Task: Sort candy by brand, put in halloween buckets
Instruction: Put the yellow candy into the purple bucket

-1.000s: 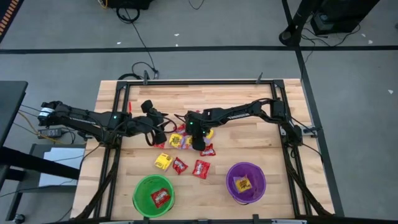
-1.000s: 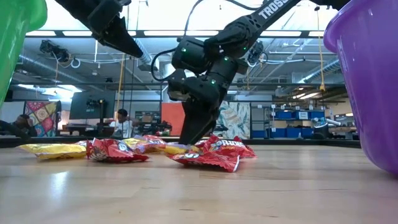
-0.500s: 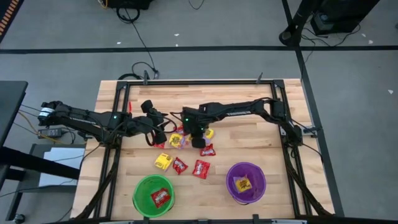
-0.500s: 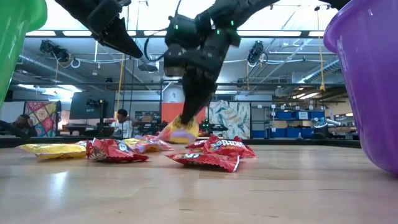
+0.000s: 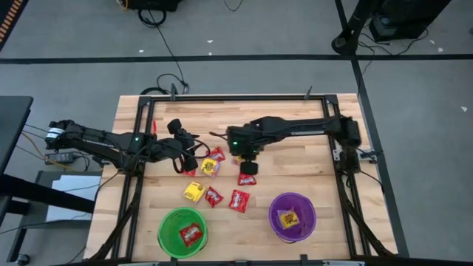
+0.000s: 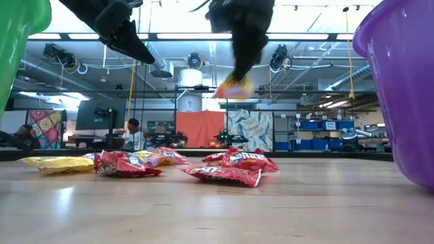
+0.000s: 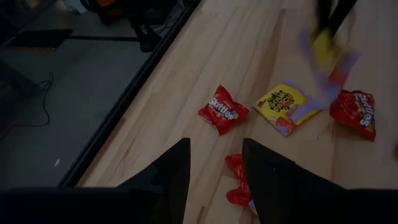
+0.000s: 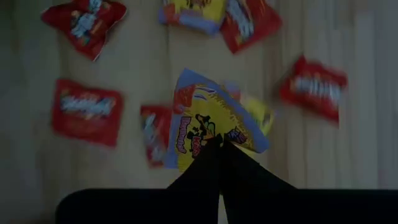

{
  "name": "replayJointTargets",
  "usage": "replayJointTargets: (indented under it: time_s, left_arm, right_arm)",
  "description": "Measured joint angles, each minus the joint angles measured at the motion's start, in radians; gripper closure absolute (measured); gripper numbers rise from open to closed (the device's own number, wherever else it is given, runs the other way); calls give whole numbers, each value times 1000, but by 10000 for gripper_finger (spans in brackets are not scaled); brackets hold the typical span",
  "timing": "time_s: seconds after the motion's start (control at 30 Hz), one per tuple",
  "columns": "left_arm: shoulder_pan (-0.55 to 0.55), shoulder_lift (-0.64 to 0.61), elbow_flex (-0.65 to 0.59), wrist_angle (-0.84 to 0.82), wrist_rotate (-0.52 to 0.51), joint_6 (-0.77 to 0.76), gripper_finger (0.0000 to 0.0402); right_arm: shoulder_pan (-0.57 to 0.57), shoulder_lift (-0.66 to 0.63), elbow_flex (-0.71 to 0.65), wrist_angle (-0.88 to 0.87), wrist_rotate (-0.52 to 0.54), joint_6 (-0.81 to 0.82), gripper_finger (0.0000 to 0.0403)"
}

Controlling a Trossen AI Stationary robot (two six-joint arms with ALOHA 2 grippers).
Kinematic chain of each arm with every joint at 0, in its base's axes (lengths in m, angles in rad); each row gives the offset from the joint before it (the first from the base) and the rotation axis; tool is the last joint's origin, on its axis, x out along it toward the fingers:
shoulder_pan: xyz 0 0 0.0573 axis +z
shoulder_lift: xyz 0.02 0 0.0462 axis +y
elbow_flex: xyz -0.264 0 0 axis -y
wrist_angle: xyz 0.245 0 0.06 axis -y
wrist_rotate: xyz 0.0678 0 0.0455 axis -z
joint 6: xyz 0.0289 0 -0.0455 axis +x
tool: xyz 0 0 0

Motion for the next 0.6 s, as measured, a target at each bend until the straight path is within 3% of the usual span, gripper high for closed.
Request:
replayJointTargets:
  time_s: [0.3,0.6]
  left_arm:
    - [0,0,0,2,0,2,249]
    - [0,0,0,3,0,3,249]
  right_arm:
    - [192,-235,0,-168,87,335,390]
    - [461,-334,-31,-294,351,762,390]
